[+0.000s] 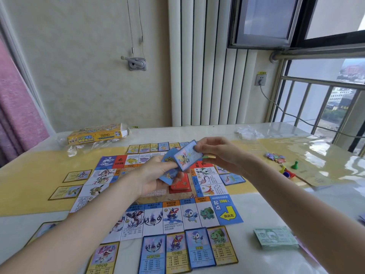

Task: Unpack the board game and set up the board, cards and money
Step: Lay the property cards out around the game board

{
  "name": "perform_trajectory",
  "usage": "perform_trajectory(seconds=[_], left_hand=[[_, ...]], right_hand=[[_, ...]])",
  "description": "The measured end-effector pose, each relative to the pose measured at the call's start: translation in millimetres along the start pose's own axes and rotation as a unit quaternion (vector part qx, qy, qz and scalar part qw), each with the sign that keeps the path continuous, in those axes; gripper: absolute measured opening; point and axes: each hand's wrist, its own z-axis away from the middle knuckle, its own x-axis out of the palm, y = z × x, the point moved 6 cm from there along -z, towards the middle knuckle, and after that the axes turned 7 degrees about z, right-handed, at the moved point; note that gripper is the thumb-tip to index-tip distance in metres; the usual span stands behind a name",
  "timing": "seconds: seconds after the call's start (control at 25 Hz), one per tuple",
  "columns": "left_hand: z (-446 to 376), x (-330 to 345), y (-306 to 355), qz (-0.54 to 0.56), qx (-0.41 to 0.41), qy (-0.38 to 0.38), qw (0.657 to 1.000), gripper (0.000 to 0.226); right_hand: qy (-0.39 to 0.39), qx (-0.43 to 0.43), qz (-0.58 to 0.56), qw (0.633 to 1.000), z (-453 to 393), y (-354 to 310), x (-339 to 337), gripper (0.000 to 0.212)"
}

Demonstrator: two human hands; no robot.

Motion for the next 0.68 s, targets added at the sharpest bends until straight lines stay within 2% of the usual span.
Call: perform_trajectory(seconds=[0.16,0.24,0.4,0.48,0.56,0.68], left_hand=[[-2,-14,8,0.023,0.025,0.043,0.999,0.009],[2,-15,11,0.023,0.025,0.037,0.999,0.012],[7,-16,12,-0.059,0.052,0.041,0.996,0.006],[4,-23,16,-0.091,0.082,0.065,0.99,0.008],[-2,-31,24,-0.078,0.124,0.098,0.984,0.006],[-11,-35,32,-0.109,0.164,0.134,0.971,0.005]], right_hand=[[0.03,0.024,0.029,0.999,0,-2,-4,0.012],[0.037,0.023,0.027,0.999,-1,-6,-1,0.012],[0.04,0.037,0.05,0.997,-4,-3,5,0.012],[0.031,0.041,0.06,0.997,-7,-1,8,0.012],[0.017,0.05,0.078,0.996,-9,-1,9,0.01],[-0.034,0.061,0.149,0.986,-10,-3,13,0.014]])
